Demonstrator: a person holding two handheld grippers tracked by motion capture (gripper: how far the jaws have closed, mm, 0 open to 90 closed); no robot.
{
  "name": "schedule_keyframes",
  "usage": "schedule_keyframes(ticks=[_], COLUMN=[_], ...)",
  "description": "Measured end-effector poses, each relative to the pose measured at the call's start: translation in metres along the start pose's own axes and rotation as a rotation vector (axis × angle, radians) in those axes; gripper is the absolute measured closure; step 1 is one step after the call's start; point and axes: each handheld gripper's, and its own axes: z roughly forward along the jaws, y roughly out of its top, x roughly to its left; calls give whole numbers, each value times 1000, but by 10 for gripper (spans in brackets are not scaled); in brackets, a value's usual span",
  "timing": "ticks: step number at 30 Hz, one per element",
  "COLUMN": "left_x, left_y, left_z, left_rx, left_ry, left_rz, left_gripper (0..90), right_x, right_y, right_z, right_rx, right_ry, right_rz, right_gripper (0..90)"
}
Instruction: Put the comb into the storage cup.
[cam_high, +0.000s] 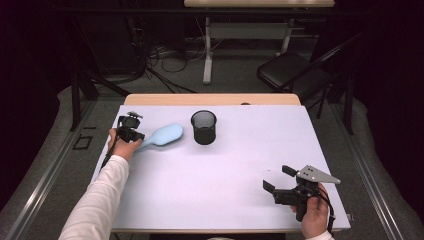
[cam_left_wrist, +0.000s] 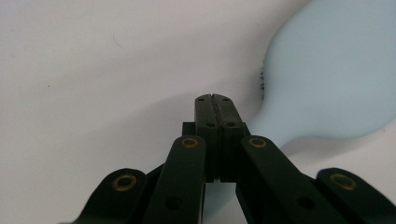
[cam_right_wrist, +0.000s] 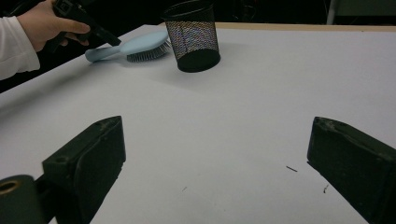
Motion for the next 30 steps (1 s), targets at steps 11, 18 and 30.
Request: schedule_keyframes(ticks=[11, 18, 30], left_x=[-4, -7, -11], left_y=[-9, -16, -27], left_z=[-5, -8, -12], left_rx=[-1, -5, -9], left_ry=[-26, -52, -80], left_rz=[28, 38, 54], left_gripper=[900, 900, 900], right_x=[0, 0, 1], right_y=[0, 0, 0], right_z=[0, 0, 1], right_rx=[0, -5, -4], right_ry=[1, 2, 3], right_rz=[-3, 0, -2], right_gripper=[42, 42, 42])
